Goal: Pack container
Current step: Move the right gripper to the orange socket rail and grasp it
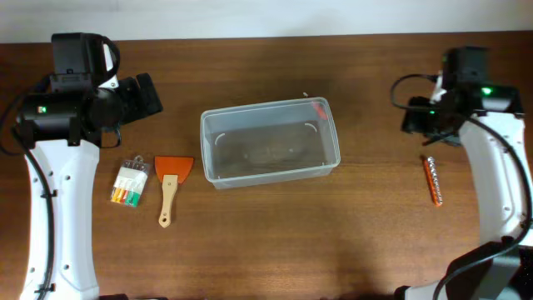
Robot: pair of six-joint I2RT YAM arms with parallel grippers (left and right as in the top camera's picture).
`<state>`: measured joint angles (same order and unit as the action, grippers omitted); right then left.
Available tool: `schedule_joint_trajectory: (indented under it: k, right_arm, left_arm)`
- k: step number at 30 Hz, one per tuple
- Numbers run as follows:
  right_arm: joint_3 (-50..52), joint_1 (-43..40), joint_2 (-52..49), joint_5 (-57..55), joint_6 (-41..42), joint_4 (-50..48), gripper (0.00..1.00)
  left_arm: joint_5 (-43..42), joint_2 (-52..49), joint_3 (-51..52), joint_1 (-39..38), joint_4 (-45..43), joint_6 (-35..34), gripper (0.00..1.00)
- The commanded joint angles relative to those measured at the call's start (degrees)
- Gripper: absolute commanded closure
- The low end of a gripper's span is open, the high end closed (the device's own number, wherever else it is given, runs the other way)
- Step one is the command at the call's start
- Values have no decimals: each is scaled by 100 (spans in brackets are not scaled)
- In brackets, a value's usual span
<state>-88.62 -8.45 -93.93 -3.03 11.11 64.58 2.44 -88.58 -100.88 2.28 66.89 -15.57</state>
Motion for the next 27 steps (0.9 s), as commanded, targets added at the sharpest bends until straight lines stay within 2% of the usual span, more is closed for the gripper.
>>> schedule_joint_trajectory:
  k: [1,6,9,17,27]
  right_arm:
    - [72,-345,-11,-315,-638,162,30]
    - [339,-737,-11,-645,-1003,192,21]
    - [710,-907,-31,-651,-1270,76,21]
    - [1860,-1075,-179,-671,-1882,-1102,20]
    - [2070,-1075,-1121,-820,-1993,-1773,20]
  left_arm:
    - [59,0,-26,17,11,48,1]
    - [57,0,-26,13,11,48,1]
    - [59,0,-28,13,13,48,1]
    - [59,0,-26,13,11,48,1]
    - [39,0,-26,13,28,48,1]
